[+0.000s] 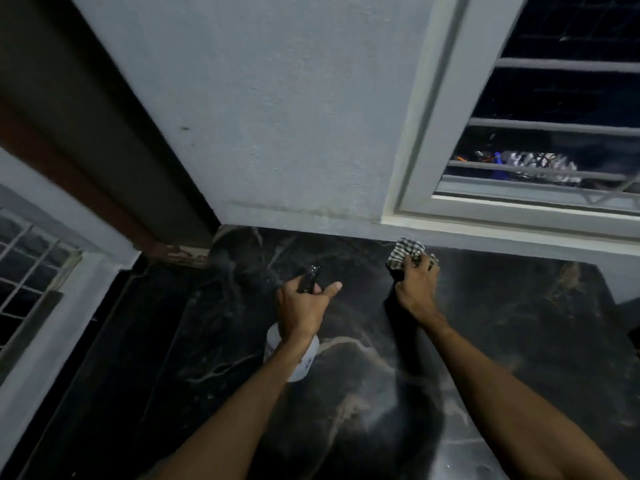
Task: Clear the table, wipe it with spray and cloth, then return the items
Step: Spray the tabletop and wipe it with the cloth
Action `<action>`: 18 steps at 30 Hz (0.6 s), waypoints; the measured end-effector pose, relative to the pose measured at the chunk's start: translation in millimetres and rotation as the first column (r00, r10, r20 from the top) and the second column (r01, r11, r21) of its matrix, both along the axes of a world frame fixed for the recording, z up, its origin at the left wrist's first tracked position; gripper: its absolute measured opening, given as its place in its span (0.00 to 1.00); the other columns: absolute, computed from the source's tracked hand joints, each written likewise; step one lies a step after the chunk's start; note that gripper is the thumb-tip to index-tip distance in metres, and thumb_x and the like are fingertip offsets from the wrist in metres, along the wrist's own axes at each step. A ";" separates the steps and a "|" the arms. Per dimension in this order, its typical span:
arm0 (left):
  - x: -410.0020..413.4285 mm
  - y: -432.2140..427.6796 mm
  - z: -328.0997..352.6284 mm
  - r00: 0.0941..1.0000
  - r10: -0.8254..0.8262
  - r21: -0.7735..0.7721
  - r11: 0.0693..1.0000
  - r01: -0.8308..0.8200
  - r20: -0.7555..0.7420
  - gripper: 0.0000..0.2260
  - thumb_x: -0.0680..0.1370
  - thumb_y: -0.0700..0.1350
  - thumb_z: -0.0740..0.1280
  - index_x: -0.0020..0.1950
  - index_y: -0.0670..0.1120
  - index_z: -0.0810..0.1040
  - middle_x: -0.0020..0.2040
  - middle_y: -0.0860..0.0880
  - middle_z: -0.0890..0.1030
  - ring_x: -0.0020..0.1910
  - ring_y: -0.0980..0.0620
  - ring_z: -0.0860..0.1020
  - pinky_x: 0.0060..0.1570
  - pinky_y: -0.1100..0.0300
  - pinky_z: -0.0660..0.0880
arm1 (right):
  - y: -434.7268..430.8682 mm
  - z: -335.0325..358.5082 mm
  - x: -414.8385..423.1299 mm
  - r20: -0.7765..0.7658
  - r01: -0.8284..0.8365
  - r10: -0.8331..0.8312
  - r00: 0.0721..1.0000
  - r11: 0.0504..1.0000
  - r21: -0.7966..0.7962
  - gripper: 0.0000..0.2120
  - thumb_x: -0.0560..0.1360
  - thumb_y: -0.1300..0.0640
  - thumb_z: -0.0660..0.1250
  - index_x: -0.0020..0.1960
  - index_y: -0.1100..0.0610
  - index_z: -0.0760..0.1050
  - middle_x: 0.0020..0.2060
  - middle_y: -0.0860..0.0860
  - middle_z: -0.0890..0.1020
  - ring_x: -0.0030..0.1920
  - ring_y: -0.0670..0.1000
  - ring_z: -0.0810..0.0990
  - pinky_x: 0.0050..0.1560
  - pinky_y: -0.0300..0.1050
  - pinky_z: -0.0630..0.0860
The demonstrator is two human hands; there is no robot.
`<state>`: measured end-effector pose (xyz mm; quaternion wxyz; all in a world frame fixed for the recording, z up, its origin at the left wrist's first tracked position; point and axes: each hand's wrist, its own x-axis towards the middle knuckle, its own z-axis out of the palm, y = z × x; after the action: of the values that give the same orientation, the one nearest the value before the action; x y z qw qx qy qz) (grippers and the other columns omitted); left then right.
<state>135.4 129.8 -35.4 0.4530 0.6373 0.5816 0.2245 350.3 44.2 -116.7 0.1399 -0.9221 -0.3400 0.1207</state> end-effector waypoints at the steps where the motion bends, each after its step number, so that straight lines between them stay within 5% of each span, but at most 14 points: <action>1: -11.7 9.0 -0.3 1.000 0.012 -0.016 1.000 -0.012 -0.013 0.16 0.70 0.53 0.80 0.33 0.44 0.80 0.35 0.48 0.82 0.37 0.50 0.80 0.41 0.60 0.74 | 11.9 -1.9 -10.2 -0.009 -0.012 0.012 1.000 1.000 0.005 0.30 0.65 0.55 0.60 0.66 0.62 0.72 0.67 0.69 0.67 0.64 0.71 0.66 0.69 0.58 0.59; 4: -45.7 30.3 2.8 0.998 0.052 -0.007 0.999 -0.052 -0.038 0.13 0.73 0.54 0.77 0.39 0.45 0.83 0.41 0.50 0.83 0.43 0.50 0.80 0.45 0.59 0.73 | 38.4 1.0 -41.4 -0.019 0.017 -0.018 1.000 1.000 -0.006 0.26 0.69 0.59 0.66 0.67 0.61 0.71 0.69 0.68 0.65 0.65 0.70 0.63 0.70 0.57 0.59; 7: -72.5 47.7 5.8 0.997 0.059 0.005 0.998 -0.059 -0.047 0.12 0.72 0.53 0.78 0.34 0.50 0.81 0.35 0.54 0.81 0.42 0.52 0.78 0.46 0.61 0.71 | 59.2 3.8 -68.5 0.000 0.028 -0.028 1.000 0.999 -0.028 0.27 0.69 0.59 0.67 0.67 0.63 0.69 0.68 0.68 0.63 0.65 0.69 0.63 0.69 0.57 0.60; 10: -97.9 66.9 4.1 0.990 0.130 -0.025 0.991 -0.132 -0.057 0.15 0.72 0.56 0.77 0.42 0.43 0.85 0.45 0.45 0.84 0.47 0.48 0.78 0.47 0.58 0.72 | 94.9 7.1 -111.5 -0.002 -0.045 0.045 0.999 0.999 -0.012 0.31 0.68 0.57 0.65 0.70 0.63 0.67 0.68 0.69 0.63 0.64 0.70 0.64 0.69 0.59 0.62; 12: -111.5 78.1 -0.7 0.982 0.180 -0.009 0.983 -0.181 -0.063 0.19 0.72 0.57 0.77 0.45 0.40 0.85 0.47 0.42 0.85 0.51 0.44 0.80 0.48 0.54 0.76 | 120.2 7.4 -155.6 -0.043 -0.222 0.222 0.974 0.975 0.004 0.32 0.70 0.60 0.65 0.73 0.60 0.64 0.72 0.66 0.60 0.66 0.67 0.62 0.69 0.59 0.63; 15: -129.3 92.2 -5.7 0.979 0.198 0.005 0.980 -0.198 -0.046 0.16 0.70 0.56 0.78 0.42 0.43 0.86 0.43 0.44 0.86 0.50 0.42 0.82 0.46 0.56 0.75 | 139.7 1.2 -187.9 -0.016 -0.582 0.582 0.813 0.813 0.032 0.33 0.68 0.61 0.62 0.74 0.56 0.65 0.71 0.62 0.62 0.62 0.63 0.65 0.65 0.58 0.69; 18: -146.3 107.8 -2.6 0.980 0.199 -0.005 0.980 -0.199 -0.011 0.15 0.70 0.54 0.80 0.32 0.47 0.80 0.32 0.53 0.80 0.40 0.48 0.79 0.44 0.59 0.71 | 168.8 1.8 -162.2 -0.013 -0.365 0.366 0.931 0.930 0.047 0.30 0.68 0.63 0.62 0.71 0.57 0.70 0.71 0.62 0.64 0.60 0.66 0.67 0.62 0.56 0.70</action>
<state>-10.9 237.6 -38.0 0.4274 0.5758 0.6454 0.2633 188.1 213.0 -115.0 0.1390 -0.8382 -0.5064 0.1472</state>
